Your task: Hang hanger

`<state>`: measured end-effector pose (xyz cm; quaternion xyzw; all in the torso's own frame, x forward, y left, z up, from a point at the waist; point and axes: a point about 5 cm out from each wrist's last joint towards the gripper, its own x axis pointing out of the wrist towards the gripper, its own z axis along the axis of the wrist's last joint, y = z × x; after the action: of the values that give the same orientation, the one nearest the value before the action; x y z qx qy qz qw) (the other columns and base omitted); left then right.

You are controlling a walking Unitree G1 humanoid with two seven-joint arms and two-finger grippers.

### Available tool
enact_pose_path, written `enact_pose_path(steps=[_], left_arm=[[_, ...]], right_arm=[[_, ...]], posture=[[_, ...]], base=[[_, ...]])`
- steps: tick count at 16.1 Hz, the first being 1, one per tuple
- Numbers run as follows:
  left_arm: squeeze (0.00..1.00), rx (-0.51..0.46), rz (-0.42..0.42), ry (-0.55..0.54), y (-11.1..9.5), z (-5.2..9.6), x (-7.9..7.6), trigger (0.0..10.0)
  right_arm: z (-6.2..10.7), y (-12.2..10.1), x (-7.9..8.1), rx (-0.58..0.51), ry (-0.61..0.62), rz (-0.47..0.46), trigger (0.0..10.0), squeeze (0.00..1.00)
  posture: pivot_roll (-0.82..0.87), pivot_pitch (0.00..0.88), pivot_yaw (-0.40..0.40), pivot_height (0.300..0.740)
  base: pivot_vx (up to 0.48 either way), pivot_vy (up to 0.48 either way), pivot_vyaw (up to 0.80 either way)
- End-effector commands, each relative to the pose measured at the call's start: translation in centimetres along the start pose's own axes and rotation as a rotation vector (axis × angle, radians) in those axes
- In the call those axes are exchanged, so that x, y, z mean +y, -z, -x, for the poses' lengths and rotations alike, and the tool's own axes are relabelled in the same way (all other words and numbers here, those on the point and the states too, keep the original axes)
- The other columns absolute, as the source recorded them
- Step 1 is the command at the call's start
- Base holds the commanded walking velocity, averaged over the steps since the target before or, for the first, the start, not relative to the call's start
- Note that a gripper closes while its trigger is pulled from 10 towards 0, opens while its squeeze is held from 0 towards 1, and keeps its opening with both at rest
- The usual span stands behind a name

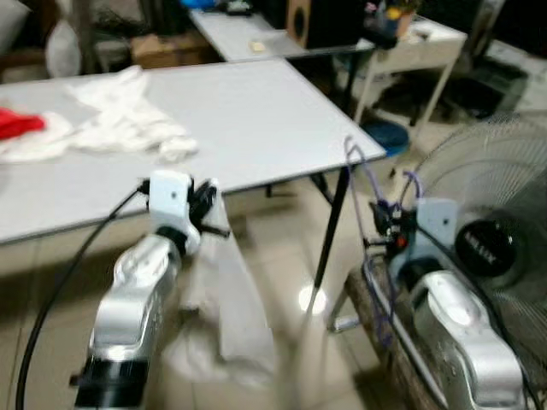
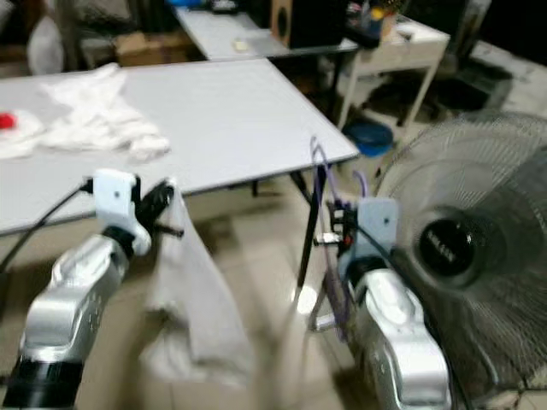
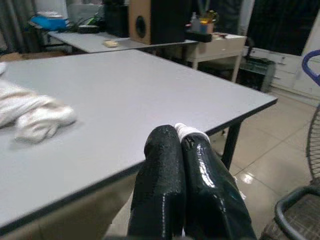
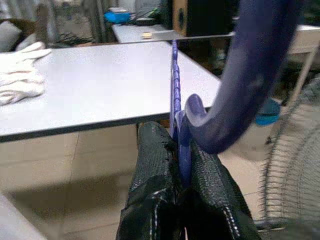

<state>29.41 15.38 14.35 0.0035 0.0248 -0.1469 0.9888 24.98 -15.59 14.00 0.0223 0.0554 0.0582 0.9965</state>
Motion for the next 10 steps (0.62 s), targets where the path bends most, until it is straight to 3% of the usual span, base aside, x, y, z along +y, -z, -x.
enact_pose_path(steps=[1, 6, 10], left_arm=[[0.00, -0.032, -0.001, 0.036, -0.8, -0.4, -0.9, 10.0], [0.00, -0.041, 0.000, 0.043, -1.0, -0.8, -1.1, 10.0], [0.00, -0.129, -0.025, 0.081, -4.1, -3.4, -0.9, 10.0]], right_arm=[[0.2, -0.4, -0.8, -0.015, 0.035, 0.017, 10.0, 0.00], [0.0, -0.4, -0.9, -0.010, 0.011, 0.036, 10.0, 0.00], [0.3, -1.9, -1.8, -0.036, -0.209, 0.060, 10.0, 0.00]], posture=[[-0.17, 0.000, -0.008, 0.740], [-0.16, 0.000, -0.019, 0.740], [-0.15, 0.000, -0.023, 0.740]], base=[[0.424, 0.000, 0.00], [0.426, 0.000, 0.00], [0.426, 0.000, 0.00]])
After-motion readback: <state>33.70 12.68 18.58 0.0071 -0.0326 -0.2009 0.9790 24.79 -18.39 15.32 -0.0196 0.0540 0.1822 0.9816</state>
